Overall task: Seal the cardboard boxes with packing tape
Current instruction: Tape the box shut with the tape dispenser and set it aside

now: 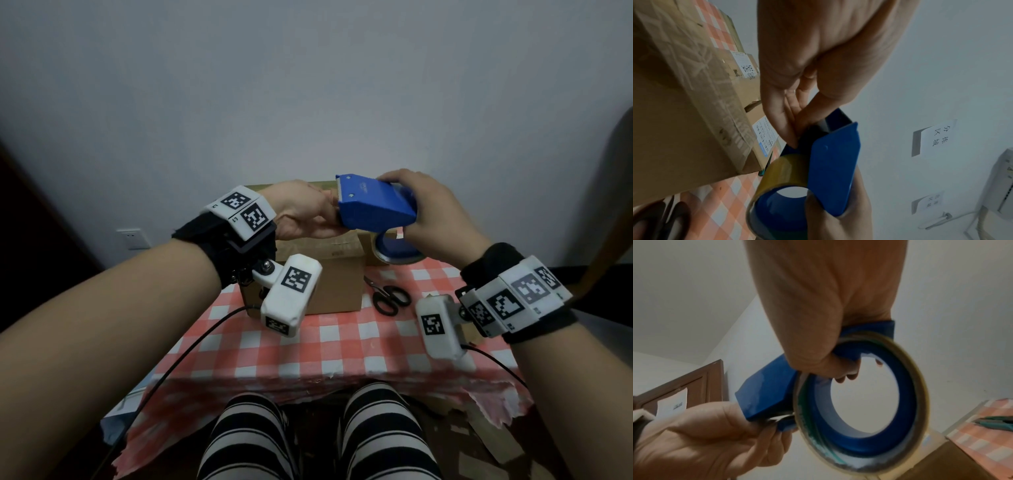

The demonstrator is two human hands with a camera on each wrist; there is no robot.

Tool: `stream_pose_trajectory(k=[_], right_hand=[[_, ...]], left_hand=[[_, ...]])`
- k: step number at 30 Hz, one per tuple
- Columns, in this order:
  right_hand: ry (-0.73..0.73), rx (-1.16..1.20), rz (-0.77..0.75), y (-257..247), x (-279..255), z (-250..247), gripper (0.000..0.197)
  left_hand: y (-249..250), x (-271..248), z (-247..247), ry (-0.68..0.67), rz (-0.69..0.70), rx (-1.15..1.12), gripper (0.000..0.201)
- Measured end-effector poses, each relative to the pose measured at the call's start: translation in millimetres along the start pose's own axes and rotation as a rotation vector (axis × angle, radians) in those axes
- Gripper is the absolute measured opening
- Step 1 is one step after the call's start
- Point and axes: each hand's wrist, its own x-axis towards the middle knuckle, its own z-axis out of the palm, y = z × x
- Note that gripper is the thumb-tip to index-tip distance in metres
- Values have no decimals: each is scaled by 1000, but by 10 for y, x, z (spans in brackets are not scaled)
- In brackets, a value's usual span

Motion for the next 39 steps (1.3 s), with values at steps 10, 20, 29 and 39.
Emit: stream_pose_trajectory(k=[10, 20, 29, 39], right_hand=[[-69, 80, 14, -46, -32, -33, 58], [-242, 161, 114, -49, -72, -121, 77], [-247, 173, 51, -38, -67, -311, 68], [-282, 216, 35, 39, -75, -351, 69]], left_hand=[[38, -1, -19, -4, -92, 60, 32], [12, 6, -56, -19, -110, 147, 32], [-34, 27, -53, -43, -98, 56, 41], [-21, 16, -109, -128, -73, 132, 43]])
